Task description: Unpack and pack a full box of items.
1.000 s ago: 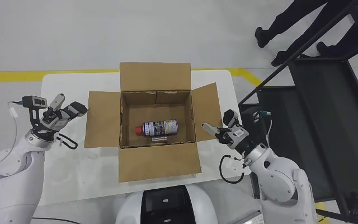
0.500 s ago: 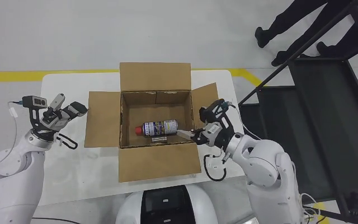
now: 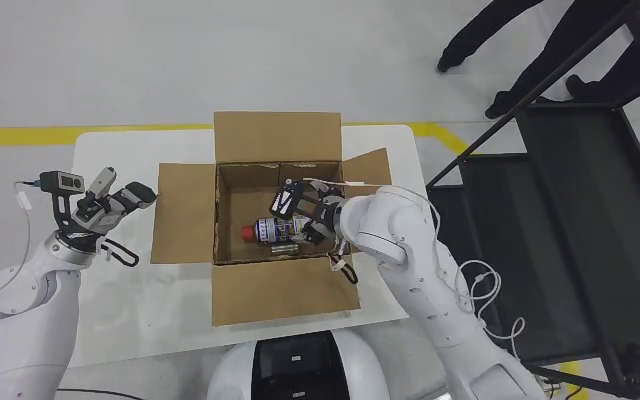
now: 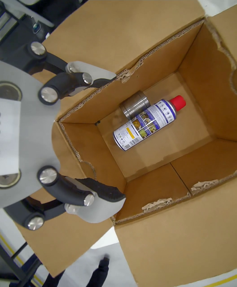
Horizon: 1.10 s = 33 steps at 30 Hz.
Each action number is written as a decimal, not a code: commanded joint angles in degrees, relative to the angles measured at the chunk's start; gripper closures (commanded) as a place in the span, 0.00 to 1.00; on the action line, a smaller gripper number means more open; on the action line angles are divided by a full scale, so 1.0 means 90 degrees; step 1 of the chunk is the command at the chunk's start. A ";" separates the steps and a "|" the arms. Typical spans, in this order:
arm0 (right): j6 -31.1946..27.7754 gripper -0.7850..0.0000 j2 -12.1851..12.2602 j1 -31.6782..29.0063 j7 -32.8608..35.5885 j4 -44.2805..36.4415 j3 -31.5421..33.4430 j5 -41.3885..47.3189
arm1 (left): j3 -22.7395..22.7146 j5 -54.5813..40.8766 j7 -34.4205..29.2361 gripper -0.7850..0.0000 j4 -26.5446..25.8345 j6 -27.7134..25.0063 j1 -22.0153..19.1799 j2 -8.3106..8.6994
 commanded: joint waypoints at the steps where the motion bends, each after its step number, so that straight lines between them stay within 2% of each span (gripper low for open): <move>1: -0.0035 0.00 -0.0001 0.0163 -0.0084 0.0168 -0.0084 0.0006 | 0.0000 -0.0015 -0.0001 0.00 0.0000 0.0000 0.0000 0.0000; 19: -0.0141 0.00 0.0002 0.0208 -0.0168 0.0259 -0.0192 -0.0038 | 0.0000 -0.0015 -0.0001 0.00 0.0000 0.0000 0.0000 0.0000; 22: -0.0233 0.00 -0.0008 0.0854 -0.0260 0.0909 -0.0867 -0.0245 | 0.0000 -0.0015 -0.0001 0.00 0.0000 0.0000 0.0000 0.0000; 26: -0.0189 0.00 -0.0092 0.1825 -0.0216 0.1994 -0.1664 -0.0030 | 0.0000 -0.0015 -0.0001 0.00 0.0000 0.0000 0.0000 0.0000; 33: -0.0157 0.00 -0.0317 0.3034 -0.0184 0.3644 -0.3101 0.0835 | 0.0000 -0.0015 -0.0001 0.00 0.0000 0.0000 0.0000 0.0000</move>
